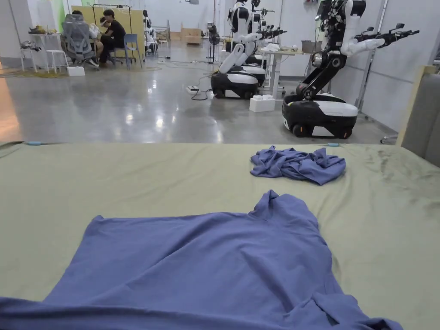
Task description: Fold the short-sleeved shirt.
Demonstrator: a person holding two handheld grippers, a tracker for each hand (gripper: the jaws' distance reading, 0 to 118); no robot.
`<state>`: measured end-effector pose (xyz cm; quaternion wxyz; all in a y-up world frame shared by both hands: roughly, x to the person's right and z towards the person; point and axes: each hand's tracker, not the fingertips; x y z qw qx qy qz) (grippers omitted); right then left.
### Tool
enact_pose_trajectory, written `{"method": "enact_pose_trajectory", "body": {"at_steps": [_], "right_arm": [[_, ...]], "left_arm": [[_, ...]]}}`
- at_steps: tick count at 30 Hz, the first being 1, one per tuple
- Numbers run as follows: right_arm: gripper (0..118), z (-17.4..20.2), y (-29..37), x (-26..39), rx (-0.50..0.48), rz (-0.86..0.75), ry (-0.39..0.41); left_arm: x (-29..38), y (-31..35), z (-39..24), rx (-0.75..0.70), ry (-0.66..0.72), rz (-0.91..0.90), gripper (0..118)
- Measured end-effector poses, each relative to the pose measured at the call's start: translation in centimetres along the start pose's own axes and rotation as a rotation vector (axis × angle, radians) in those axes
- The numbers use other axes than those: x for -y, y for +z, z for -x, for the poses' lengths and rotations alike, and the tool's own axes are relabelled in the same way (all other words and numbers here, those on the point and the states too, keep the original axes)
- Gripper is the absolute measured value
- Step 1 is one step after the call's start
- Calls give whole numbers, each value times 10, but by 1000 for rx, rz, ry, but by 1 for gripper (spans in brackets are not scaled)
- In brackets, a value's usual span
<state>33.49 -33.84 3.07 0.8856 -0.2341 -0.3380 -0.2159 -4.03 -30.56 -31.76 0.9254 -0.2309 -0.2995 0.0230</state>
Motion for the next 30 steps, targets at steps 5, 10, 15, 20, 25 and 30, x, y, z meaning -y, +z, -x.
{"method": "enact_pose_trajectory", "body": {"at_steps": [5, 10, 15, 20, 25, 30], "right_arm": [[5, -5, 15, 28, 25, 63, -46], [5, 5, 30, 31, 67, 87, 72], [5, 1, 16, 52, 84, 162, 28], [5, 2, 3, 70, 113, 179, 28], [35, -4, 13, 62, 90, 123, -68], [114, -1, 54, 53, -26, 36, -139]], "left_arm": [[22, 17, 5, -26, 18, 47, 3], [34, 27, 11, -57, 24, 73, 3], [56, 23, 23, -118, 28, 157, 3], [77, 13, 39, -126, 71, 213, 3], [79, 9, 47, -101, 152, 232, 20], [69, 55, 53, -23, 224, 86, 92]]}}
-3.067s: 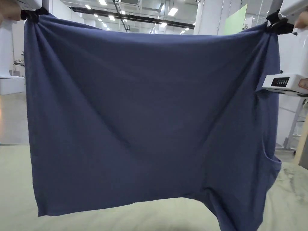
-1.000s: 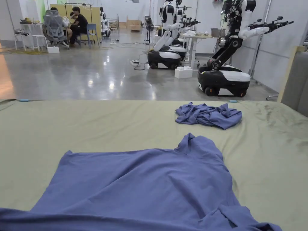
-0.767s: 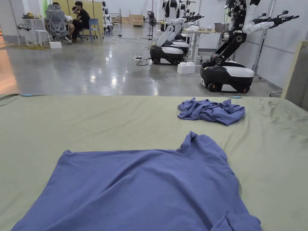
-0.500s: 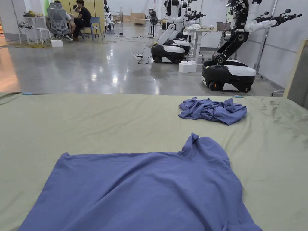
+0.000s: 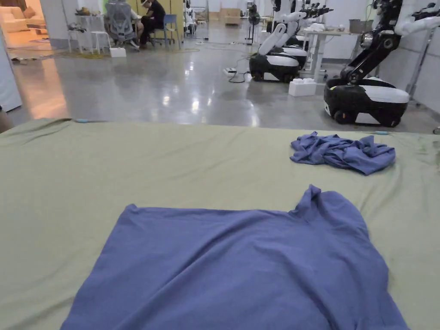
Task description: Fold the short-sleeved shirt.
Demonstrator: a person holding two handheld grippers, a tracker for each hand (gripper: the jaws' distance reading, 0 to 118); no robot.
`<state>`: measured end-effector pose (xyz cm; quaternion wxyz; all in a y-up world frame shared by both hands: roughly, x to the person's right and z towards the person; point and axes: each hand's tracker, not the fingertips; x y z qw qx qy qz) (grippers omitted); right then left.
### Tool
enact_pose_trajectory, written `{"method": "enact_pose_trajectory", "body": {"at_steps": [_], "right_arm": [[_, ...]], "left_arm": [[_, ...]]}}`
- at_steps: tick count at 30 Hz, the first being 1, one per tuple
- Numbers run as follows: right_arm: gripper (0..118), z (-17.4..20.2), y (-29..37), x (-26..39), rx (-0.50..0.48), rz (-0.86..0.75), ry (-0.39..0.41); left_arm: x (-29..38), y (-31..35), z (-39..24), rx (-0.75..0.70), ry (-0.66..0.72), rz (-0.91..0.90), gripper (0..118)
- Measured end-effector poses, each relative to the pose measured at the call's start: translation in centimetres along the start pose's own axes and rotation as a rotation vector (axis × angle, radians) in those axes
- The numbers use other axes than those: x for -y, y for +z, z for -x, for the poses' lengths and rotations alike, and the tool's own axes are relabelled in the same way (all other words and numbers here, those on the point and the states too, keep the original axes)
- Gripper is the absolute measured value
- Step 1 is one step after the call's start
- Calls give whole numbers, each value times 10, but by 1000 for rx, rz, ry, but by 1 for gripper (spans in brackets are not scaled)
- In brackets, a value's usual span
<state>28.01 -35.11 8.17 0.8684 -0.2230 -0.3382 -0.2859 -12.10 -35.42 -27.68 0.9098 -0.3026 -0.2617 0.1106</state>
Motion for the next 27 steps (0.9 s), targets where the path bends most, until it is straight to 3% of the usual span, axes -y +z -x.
{"method": "enact_pose_trajectory", "body": {"at_steps": [1, 2, 3, 4, 5, 7, 11, 13, 14, 15, 16, 17, 23, 24, 25, 26, 27], "right_arm": [[113, 3, 5, 1, -5, 34, 10], [110, 6, 5, 1, 4, 95, 23], [95, 9, 5, 3, 12, 121, 38], [39, 13, 6, 8, 13, 92, 57], [3, 16, 4, 13, 36, 85, 90], [3, 20, -2, 19, 107, 60, 113], [3, 19, -4, 21, -5, 108, 45], [3, 18, -2, 22, 3, 99, 60], [3, 19, -2, 21, 4, 97, 76], [3, 21, -1, 21, 8, 91, 89], [3, 22, 0, 20, 14, 87, 99], [3, 21, 1, 20, 14, 83, 99], [3, 16, 8, 19, 33, 60, 79], [3, 15, 9, 19, 47, 59, 83], [3, 15, 9, 18, 69, 57, 89], [3, 14, 10, 17, 82, 49, 90], [3, 13, 11, 17, 89, 40, 89]], "left_arm": [[-1, 8, -1, -6, -6, -9, 90], [-4, 13, -2, -6, -14, 5, 80], [-4, 17, -3, -11, -39, 15, 49], [-2, 22, -8, -31, -88, 16, 0], [2, 24, -12, -113, -129, 13, 0], [1, 25, -9, -72, -129, 78, 0], [11, 27, -19, -62, -81, 102, 0], [15, 16, -7, -59, -63, 100, 0], [13, 12, -4, -40, -43, 105, 14], [12, 8, -3, -26, -23, 101, 55], [8, 4, -5, 5, -9, 93, 107], [6, -4, -4, 24, -3, 98, 114], [0, -48, -4, -2, -96, 196, 111], [2, -54, -4, 10, -99, 236, 97], [4, -57, -3, 55, -85, 245, 29], [7, -62, -5, 56, -53, 262, 3], [6, -64, -5, 79, -23, 254, 3]]}}
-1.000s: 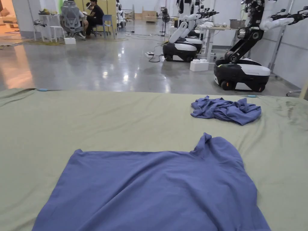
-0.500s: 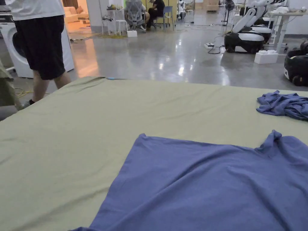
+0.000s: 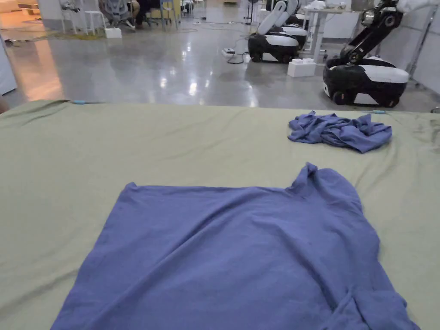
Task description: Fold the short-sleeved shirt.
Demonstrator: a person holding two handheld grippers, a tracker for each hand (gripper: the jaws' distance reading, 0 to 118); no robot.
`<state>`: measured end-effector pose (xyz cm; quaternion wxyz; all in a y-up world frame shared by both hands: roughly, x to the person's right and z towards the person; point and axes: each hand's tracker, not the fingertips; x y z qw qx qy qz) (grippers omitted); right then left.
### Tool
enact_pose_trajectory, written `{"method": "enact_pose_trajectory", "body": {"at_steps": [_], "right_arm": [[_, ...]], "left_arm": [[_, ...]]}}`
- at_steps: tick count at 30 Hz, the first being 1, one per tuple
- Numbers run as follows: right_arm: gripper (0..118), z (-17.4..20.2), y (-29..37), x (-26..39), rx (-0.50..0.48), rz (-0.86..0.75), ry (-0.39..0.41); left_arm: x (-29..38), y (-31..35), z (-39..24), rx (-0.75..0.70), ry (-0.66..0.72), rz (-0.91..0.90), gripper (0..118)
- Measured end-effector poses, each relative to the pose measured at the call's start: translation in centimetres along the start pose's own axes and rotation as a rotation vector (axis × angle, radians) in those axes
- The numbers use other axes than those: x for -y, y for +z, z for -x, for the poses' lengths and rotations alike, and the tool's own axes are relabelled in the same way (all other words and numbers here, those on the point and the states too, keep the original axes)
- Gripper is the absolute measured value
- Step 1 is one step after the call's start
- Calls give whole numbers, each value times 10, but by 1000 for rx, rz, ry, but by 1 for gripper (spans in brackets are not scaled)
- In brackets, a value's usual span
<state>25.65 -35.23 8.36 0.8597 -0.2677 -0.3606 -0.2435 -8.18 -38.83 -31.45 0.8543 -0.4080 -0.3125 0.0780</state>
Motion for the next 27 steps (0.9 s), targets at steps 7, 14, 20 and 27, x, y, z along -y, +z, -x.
{"method": "enact_pose_trajectory", "body": {"at_steps": [7, 14, 20, 27], "right_arm": [[118, -20, -34, -9, 19, 19, -69], [26, -8, -64, -2, 85, 126, 94], [19, -8, -58, -24, 39, 92, 70], [19, 4, -80, -104, -28, -60, 71]], "left_arm": [[3, -6, -7, -27, -34, 9, 3], [5, 0, -13, -39, -48, 14, 3], [-13, 13, -16, -40, -90, -48, 3], [-91, -13, -35, 55, -116, -138, 3]]}}
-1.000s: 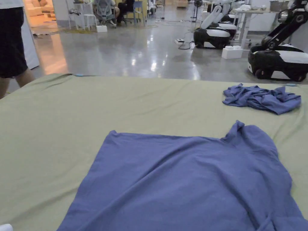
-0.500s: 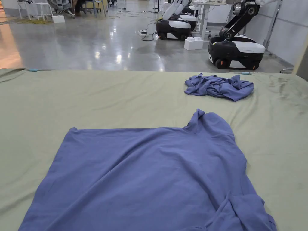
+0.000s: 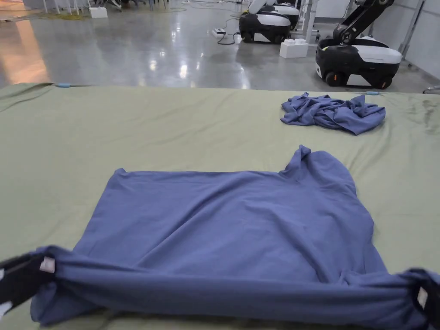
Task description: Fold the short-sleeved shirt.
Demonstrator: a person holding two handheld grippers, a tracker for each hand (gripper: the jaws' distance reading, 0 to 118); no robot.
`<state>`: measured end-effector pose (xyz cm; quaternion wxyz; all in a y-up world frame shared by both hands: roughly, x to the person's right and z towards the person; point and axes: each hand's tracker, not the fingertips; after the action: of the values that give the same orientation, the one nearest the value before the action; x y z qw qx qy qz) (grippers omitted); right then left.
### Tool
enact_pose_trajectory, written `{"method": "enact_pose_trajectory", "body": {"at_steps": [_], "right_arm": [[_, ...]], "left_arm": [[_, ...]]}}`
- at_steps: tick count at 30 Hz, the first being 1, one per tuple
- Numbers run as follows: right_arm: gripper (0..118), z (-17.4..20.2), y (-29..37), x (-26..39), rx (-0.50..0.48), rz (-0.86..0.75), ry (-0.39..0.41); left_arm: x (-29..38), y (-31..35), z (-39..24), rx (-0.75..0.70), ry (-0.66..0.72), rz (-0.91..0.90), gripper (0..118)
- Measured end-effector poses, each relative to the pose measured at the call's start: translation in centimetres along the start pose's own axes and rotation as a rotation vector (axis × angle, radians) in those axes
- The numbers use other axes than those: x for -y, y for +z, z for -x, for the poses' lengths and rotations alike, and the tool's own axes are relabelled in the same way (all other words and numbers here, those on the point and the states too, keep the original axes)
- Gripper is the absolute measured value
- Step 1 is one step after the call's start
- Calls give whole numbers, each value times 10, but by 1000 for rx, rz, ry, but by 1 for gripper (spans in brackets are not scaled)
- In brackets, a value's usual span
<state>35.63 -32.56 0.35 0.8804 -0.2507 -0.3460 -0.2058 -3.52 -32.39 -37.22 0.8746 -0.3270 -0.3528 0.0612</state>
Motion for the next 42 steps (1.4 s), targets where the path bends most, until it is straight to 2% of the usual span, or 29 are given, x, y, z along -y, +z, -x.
{"method": "enact_pose_trajectory", "body": {"at_steps": [5, 13, 18, 20, 23, 26, 27, 28, 31, 32, 34, 37, 38, 40, 42], "right_arm": [[19, 9, -57, -44, 36, -10, 31], [19, 11, -131, -48, 94, 156, 71], [19, -1, -151, -37, 81, 200, -6], [20, -3, -152, -33, 82, 198, -13], [21, 3, -153, -25, 91, 177, 36], [31, 8, -154, -24, 103, 172, 58], [31, 8, -154, -24, 103, 175, 61], [40, 8, -156, -24, 96, 181, 60], [43, 12, -159, -26, 111, 204, 66], [43, 14, -160, -28, 115, 209, 80], [43, 13, -163, -26, 118, 213, 75], [45, 4, -154, -38, 74, 233, 64], [45, 2, -143, -43, 64, 219, 44], [45, -2, -109, -48, 29, 94, -12], [45, -3, -68, -48, 41, -40, -8]], "left_arm": [[-31, -65, -10, -36, -48, 31, 3], [-21, -126, -1, -99, -49, 173, 3], [-15, -132, -1, -111, -100, 220, 3], [-11, -136, -3, -116, -121, 239, 3], [-6, -138, -5, -122, -131, 237, 13], [-6, -137, -7, -113, -147, 234, 22], [-5, -137, -8, -106, -149, 235, 22], [-3, -136, -11, -100, -150, 234, 30], [2, -139, -24, -118, -193, 233, 52], [4, -141, -31, -158, -252, 240, 54], [5, -147, -31, -183, -280, 251, 54], [-7, -135, -26, -159, -239, 254, 54], [-12, -124, -26, -156, -218, 205, 54], [-17, -90, -28, -152, -269, 94, 54], [-18, -48, -31, -165, -328, 3, 55]]}}
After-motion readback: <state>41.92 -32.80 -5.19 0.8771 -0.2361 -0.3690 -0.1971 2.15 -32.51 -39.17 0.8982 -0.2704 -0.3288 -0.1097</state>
